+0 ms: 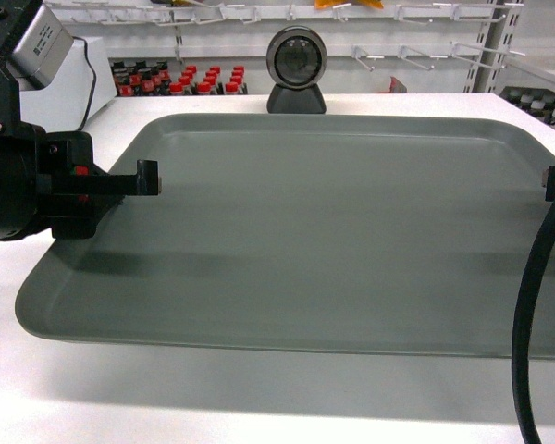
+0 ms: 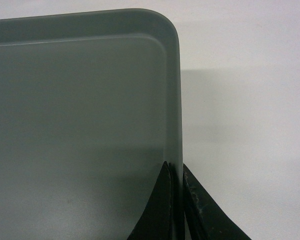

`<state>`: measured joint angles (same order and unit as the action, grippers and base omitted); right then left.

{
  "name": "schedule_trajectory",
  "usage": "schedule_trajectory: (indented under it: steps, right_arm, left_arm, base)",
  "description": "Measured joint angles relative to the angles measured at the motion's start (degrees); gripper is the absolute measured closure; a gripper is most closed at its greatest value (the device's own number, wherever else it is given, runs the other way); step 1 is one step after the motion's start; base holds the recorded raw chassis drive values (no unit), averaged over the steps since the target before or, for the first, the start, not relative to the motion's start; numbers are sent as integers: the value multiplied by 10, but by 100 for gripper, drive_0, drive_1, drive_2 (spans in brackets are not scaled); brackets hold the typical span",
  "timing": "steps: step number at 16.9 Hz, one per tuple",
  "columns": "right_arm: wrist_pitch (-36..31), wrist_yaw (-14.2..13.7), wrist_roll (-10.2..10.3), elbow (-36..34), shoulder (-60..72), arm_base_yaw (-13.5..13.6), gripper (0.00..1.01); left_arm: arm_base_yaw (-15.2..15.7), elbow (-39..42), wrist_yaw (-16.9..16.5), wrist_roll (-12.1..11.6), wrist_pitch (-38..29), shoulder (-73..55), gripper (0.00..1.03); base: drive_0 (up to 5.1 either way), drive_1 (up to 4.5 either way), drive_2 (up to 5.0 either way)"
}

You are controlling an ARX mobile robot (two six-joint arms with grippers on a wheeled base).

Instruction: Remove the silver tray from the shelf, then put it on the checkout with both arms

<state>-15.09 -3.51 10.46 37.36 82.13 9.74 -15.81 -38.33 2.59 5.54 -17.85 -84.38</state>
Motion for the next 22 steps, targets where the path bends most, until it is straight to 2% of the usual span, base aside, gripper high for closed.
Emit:
schedule_trajectory:
  steps: [1, 2, 3, 4, 6, 11, 15, 22]
  right_arm:
    - [0, 0, 0, 0, 0, 0, 98]
    - [-24, 5, -1, -5, 2, 0, 98]
    - [-223, 31, -24, -39, 56, -5, 98]
    - [-194, 44, -24, -17, 79, -8, 98]
    - [-170, 52, -29, 17, 105, -15, 98]
    - [-91, 55, -61, 117, 166, -28, 98]
    - [-37, 61, -74, 182, 212, -34, 98]
    - [-14, 51, -73, 202, 254, -22, 98]
  left_arm:
    - [0, 0, 0, 0, 0, 0, 100]
    - [-6, 8, 23, -9, -36, -4, 100]
    - [-45, 10, 204, -57, -157, -51, 100]
    - [-43, -11, 205, -61, -151, -80, 100]
    - [-40, -33, 201, -61, -146, -108, 100]
    - [-33, -108, 184, -58, -101, -174, 100]
    - [-31, -153, 182, -56, -62, -208, 100]
    - [-18, -179, 181, -61, -44, -249, 100]
  base:
    - [0, 0, 0]
    - [0, 0, 0]
    - [0, 0, 0]
    - [0, 0, 0]
    - [0, 0, 0]
    - [0, 0, 0]
    - [0, 0, 0]
    - [0, 0, 0]
